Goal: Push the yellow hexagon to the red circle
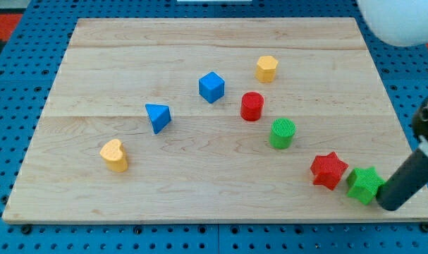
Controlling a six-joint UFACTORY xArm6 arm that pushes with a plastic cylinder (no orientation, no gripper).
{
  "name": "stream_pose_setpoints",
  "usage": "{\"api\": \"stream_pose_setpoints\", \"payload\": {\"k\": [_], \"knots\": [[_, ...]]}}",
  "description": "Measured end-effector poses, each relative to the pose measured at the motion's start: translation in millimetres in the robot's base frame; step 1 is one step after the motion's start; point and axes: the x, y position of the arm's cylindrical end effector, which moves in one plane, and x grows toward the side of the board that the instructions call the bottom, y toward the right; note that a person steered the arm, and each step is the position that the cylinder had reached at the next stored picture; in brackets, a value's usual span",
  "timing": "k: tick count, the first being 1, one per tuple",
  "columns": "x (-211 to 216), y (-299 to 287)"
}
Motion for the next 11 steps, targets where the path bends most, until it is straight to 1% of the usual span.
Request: {"api": "stream_pose_setpoints", "payload": {"k": [1,2,3,4,5,6,7,8,11], "knots": [[-10.0,17.1],[-51.4,35.6],[-138.2,37.4],[-219.3,17.7],[-251.4,-43.9],[-287.8,-70.8],[-292.8,-113.0],[-281.3,-137.9],[-239.0,-137.9]]}}
